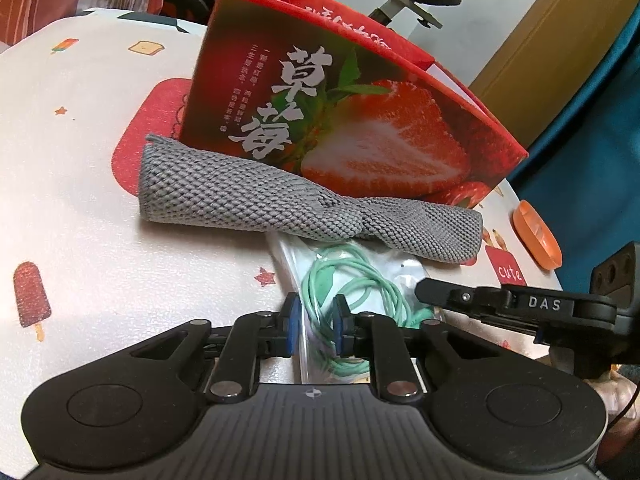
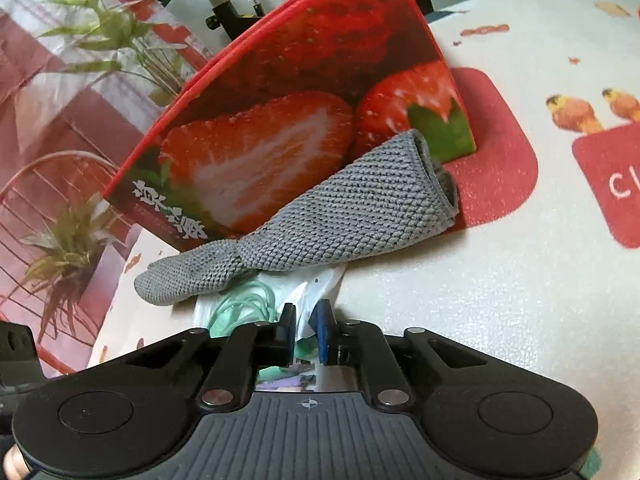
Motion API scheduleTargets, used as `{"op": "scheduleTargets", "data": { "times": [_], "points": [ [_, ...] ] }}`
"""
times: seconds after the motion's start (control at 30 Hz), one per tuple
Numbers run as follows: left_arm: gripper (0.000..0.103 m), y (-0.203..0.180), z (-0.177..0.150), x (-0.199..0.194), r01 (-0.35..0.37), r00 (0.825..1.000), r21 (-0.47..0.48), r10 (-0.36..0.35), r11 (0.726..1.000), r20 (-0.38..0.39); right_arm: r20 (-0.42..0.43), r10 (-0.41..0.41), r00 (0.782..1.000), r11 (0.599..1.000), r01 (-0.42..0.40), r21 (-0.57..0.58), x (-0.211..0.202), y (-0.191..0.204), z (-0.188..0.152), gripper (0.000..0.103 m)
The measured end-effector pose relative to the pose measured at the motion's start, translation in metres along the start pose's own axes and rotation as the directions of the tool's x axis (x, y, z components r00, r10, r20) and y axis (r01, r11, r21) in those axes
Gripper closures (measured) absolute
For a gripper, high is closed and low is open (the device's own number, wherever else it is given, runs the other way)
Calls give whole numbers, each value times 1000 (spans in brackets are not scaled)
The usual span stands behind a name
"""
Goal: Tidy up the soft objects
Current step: 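Lift the cable bag with the right gripper and lower it into the red box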
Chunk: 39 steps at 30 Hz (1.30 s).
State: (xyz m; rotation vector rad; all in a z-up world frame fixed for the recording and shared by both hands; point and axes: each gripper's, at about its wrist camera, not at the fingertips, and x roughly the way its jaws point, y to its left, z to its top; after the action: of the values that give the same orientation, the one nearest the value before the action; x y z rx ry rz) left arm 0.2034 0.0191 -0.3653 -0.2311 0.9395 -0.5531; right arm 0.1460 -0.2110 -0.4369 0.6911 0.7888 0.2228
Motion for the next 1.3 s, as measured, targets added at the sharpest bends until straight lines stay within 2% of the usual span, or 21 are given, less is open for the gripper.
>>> {"op": "scheduleTargets", "data": {
  "times": [0.33, 0.53, 0.67, 0.9, 1.17, 1.3],
  "points": [
    [88, -4, -3, -8, 30, 998, -9, -30, 1000, -50, -41, 16, 999, 999, -15, 31, -18, -2, -6, 96],
    [88, -9, -9, -19, 35, 998, -3, -35, 999, -45, -37, 8, 999, 1000, -8, 26, -29, 1, -13, 96],
    [88, -15, -12, -33, 55, 999, 10, -55, 998, 1, -7, 3, 1000, 1000, -3, -9, -41, 10, -15, 96],
    [88, -29, -13, -58, 68, 992, 56, -73, 996, 98, 91, 23, 996, 995, -14, -99, -68, 30, -16, 96],
    [100, -31, -3, -72, 81, 980, 54, -89, 995, 180, 159, 44, 986, 985, -16, -172, -84, 47, -7, 96],
    [101, -30, 4, -77, 87, 972, 39, -94, 995, 215, 179, 63, 982, 981, -28, -189, -87, 52, 1, 96]
  ]
}}
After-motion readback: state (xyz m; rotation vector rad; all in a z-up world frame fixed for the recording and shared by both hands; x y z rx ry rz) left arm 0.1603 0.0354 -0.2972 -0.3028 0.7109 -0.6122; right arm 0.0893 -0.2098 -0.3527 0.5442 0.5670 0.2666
